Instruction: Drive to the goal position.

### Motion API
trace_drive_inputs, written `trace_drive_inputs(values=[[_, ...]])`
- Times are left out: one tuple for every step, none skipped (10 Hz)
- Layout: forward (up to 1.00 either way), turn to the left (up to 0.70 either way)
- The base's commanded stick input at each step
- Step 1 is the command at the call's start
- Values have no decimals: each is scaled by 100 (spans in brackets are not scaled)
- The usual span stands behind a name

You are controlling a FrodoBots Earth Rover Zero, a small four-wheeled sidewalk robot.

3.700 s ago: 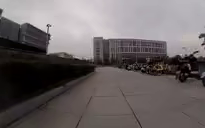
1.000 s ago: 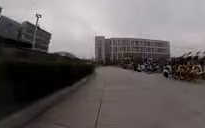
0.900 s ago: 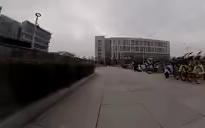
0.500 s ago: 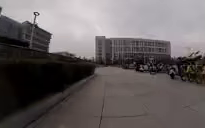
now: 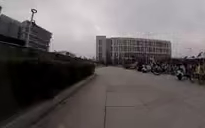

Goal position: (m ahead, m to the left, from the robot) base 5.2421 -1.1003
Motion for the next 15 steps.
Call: trace_drive_inputs(values=[[100,0],[100,0],[100,0],[100,0],[100,0],[100,0],[100,0],[100,0],[100,0],[100,-21],[100,-19],[100,0],[100,0],[100,-12],[100,-15]])
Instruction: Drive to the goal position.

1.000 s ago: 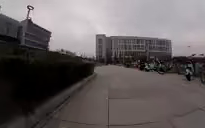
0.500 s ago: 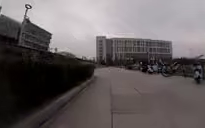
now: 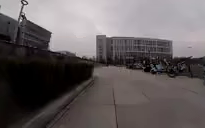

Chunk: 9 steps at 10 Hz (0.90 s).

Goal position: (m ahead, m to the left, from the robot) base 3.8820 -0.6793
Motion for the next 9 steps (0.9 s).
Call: trace_drive_inputs(values=[[100,0],[100,-18],[100,-25],[100,-6],[100,-9],[100,-21],[100,0],[100,0],[100,-1]])
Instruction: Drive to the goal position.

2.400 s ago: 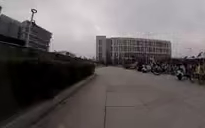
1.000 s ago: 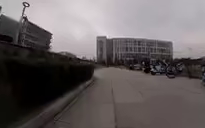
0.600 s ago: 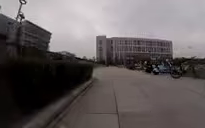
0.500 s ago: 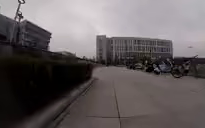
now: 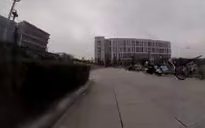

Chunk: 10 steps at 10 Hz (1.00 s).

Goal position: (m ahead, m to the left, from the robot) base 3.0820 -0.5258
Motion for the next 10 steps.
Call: trace_drive_inputs(values=[[100,-19],[100,-1],[100,0],[100,0],[100,-1],[100,-11],[100,0],[100,-1],[100,-10],[100,-20]])
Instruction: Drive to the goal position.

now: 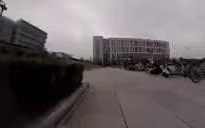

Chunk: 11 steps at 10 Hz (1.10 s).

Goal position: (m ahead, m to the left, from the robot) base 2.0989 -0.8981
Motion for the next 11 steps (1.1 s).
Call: trace_drive_inputs(values=[[100,0],[100,0],[100,0],[100,0],[100,0],[100,0],[100,0],[100,0],[100,0],[100,0],[100,0]])
